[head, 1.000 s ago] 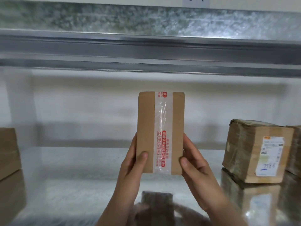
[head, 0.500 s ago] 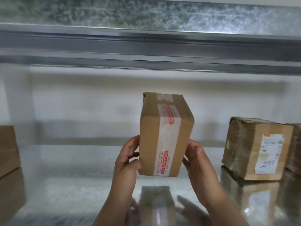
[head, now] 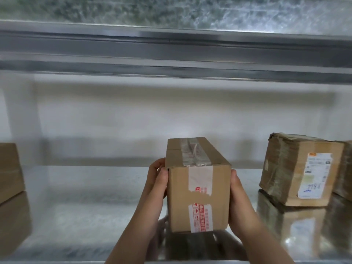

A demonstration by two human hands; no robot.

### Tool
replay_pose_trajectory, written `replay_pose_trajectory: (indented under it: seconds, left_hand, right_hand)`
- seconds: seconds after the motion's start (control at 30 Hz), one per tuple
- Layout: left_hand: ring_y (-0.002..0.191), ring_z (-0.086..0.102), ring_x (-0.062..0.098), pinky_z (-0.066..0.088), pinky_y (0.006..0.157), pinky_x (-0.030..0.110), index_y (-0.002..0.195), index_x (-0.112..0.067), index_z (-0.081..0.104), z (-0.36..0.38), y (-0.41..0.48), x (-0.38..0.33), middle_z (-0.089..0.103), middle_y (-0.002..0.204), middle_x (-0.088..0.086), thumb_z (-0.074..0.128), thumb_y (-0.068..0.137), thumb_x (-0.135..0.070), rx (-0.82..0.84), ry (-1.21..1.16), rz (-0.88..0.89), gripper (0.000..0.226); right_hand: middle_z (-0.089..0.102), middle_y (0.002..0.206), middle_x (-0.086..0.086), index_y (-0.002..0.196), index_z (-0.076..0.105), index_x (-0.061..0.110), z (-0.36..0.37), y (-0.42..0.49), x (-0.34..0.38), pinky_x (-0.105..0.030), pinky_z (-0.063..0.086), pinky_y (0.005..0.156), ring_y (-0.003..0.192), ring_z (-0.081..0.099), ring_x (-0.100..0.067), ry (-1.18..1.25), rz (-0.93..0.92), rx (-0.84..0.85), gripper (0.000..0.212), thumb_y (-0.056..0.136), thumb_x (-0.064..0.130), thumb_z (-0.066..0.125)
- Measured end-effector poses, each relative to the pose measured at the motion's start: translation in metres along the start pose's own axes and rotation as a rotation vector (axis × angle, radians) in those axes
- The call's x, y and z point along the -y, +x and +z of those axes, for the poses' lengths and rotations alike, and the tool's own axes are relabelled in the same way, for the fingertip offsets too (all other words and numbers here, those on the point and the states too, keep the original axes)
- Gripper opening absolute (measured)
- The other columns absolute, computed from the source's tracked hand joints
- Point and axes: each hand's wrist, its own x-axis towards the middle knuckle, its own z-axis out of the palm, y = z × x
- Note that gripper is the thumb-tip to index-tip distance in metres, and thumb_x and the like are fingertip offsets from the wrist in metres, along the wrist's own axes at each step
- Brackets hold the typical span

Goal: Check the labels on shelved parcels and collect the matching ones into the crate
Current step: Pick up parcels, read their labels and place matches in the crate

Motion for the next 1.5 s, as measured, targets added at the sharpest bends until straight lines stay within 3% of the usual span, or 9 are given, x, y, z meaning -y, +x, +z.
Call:
replay_pose_trajectory:
  seconds: [0.2,0.5,0.7,0.83,0.97,1.1,1.17,1.33,1.5]
  left_hand:
    - [0.11,0.073,0.013,0.056,0.095,0.041,0.131,-0.032,0.063,-0.004,-0.036,-0.007,0.075,0.119,-0.006,0.039,0.063,-0.103,0.084,-0.051,-0.012,0.1]
    - [0.112,0.073,0.02,0.055,0.101,0.055,0.125,-0.031,0.068,-0.004,-0.039,-0.012,0.076,0.118,-0.002,0.041,0.057,-0.106,0.049,-0.001,0.037,0.105]
    - [0.106,0.073,0.029,0.052,0.103,0.061,0.108,-0.024,0.072,-0.004,-0.035,-0.021,0.076,0.109,0.008,0.046,0.095,-0.066,-0.044,-0.073,-0.055,0.05]
    - [0.117,0.064,0.032,0.048,0.105,0.054,0.114,-0.036,0.075,-0.01,-0.033,-0.03,0.072,0.12,0.006,0.039,0.091,-0.072,-0.013,-0.126,-0.107,0.056]
    - [0.12,0.064,0.021,0.049,0.107,0.057,0.114,-0.033,0.072,-0.013,-0.036,-0.05,0.071,0.12,-0.008,0.044,0.085,-0.081,0.064,-0.084,-0.027,0.063]
    - [0.115,0.066,0.008,0.052,0.107,0.051,0.118,-0.039,0.064,-0.011,-0.039,-0.064,0.071,0.117,-0.015,0.075,0.087,-0.053,0.075,0.041,0.119,0.036]
    - [0.12,0.061,0.002,0.052,0.106,0.044,0.132,-0.051,0.055,-0.014,-0.036,-0.068,0.066,0.123,-0.023,0.074,0.092,-0.033,0.072,0.12,0.189,0.048]
    - [0.131,0.05,-0.009,0.049,0.106,0.037,0.147,-0.06,0.037,-0.024,-0.036,-0.064,0.06,0.125,-0.023,0.085,0.077,-0.019,0.233,0.149,0.255,0.093]
    - [0.122,0.062,0.018,0.05,0.105,0.048,0.129,-0.037,0.063,-0.02,-0.033,-0.062,0.065,0.109,0.006,0.06,0.092,-0.027,0.219,-0.153,0.207,0.038]
  right_hand:
    - [0.067,0.142,0.006,0.146,0.056,0.04,-0.007,0.003,-0.013,-0.055,0.044,0.116,0.135,0.061,-0.022,-0.109,-0.026,-0.028,0.108,0.06,0.106,0.048]
    - [0.062,0.148,0.002,0.15,0.053,0.041,-0.016,0.008,-0.023,-0.062,0.04,0.116,0.14,0.057,-0.027,-0.161,-0.047,-0.017,0.09,0.08,0.096,0.04]
    - [0.069,0.132,-0.006,0.148,0.055,0.038,-0.014,0.009,-0.02,-0.062,0.04,0.117,0.132,0.062,-0.025,-0.15,-0.075,-0.061,0.09,0.078,0.095,0.046]
    - [0.071,0.132,0.004,0.133,0.064,0.047,-0.014,0.01,-0.008,-0.058,0.044,0.115,0.127,0.065,-0.022,-0.132,-0.087,-0.069,0.083,0.072,0.099,0.047]
    - [0.072,0.123,0.001,0.119,0.068,0.032,-0.015,0.009,0.016,-0.058,0.05,0.108,0.118,0.068,-0.026,-0.124,-0.16,-0.084,0.058,0.086,0.077,0.055]
    - [0.074,0.121,0.001,0.118,0.069,0.032,-0.016,0.01,0.031,-0.043,0.053,0.095,0.11,0.071,-0.023,-0.145,-0.235,-0.072,0.032,0.088,0.041,0.067]
    - [0.07,0.131,0.003,0.135,0.064,0.035,-0.018,0.009,0.037,-0.043,0.055,0.096,0.117,0.068,-0.023,-0.167,-0.267,-0.043,0.049,0.086,0.034,0.067]
    - [0.064,0.145,0.006,0.149,0.056,0.035,-0.019,0.008,0.043,-0.054,0.048,0.109,0.133,0.059,-0.016,-0.109,-0.257,0.023,0.065,0.088,0.059,0.055]
    - [0.063,0.142,-0.01,0.139,0.064,0.03,-0.014,0.002,0.041,-0.052,0.048,0.107,0.135,0.057,-0.031,0.032,-0.244,0.017,0.084,0.075,0.085,0.067]
